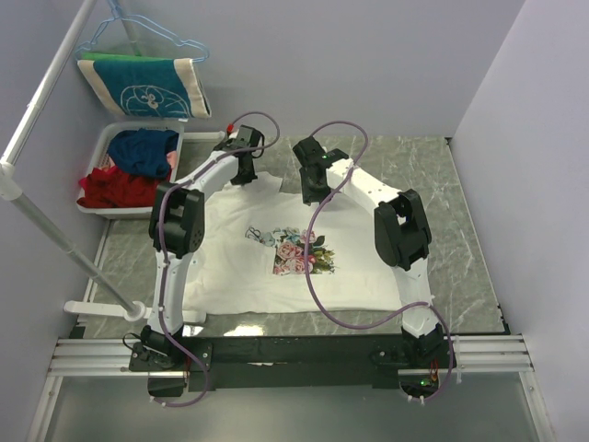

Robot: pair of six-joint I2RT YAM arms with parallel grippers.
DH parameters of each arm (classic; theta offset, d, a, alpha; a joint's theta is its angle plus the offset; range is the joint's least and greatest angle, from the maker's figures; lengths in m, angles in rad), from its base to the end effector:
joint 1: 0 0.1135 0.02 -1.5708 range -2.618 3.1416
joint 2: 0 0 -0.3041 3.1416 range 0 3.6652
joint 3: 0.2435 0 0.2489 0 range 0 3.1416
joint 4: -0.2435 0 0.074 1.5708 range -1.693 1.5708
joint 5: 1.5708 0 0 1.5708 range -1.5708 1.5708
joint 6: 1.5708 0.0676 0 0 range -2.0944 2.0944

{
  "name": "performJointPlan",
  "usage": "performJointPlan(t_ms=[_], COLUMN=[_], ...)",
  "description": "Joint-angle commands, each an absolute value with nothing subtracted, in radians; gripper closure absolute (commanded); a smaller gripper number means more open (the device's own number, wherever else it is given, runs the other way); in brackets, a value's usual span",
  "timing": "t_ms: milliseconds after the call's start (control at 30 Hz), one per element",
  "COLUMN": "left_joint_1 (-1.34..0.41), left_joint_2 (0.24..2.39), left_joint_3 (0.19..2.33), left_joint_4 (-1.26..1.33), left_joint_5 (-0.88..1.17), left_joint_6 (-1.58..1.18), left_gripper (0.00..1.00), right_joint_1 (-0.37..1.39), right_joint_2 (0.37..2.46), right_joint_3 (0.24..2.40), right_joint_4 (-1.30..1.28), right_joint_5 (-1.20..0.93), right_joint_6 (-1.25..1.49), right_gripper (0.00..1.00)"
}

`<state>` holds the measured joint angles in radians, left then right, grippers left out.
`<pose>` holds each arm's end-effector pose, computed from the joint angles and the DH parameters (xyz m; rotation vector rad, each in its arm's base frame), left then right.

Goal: Fold and stack the t-shirts
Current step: Fold the tshirt

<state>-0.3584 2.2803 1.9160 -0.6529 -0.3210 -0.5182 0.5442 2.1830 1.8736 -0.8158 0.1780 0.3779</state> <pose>0.5111 -0.1687 0.1967 -0.3152 2.4915 0.0653 0.4371 0.2505 0.2192 -0.1676 2.6599 0.0556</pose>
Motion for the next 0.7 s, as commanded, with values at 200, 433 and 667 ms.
performJointPlan(t_ms=[200, 433, 667], left_joint_1=[-0.353, -0.382, -0.39], left_joint_2=[2.126, 2.095, 2.18], left_joint_3=[1.858, 1.699, 1.721], left_joint_4=[-0.503, -0.481, -0.56], left_joint_5=[-0.439, -0.29, -0.29], left_joint_6=[-0.552, -0.517, -0.514], left_gripper=[0.99, 0.99, 0.41], right_joint_1=[0.534, 0.531, 0.528], right_joint_2=[2.16, 2.178, 2.192], right_joint_3=[1.882, 1.904, 1.924], right_joint_4=[-0.811, -0.818, -0.825], right_joint_5=[0.193, 0.192, 0.183], right_joint_6=[0.385, 0.387, 0.387], right_gripper=[0.58, 0.57, 0.57])
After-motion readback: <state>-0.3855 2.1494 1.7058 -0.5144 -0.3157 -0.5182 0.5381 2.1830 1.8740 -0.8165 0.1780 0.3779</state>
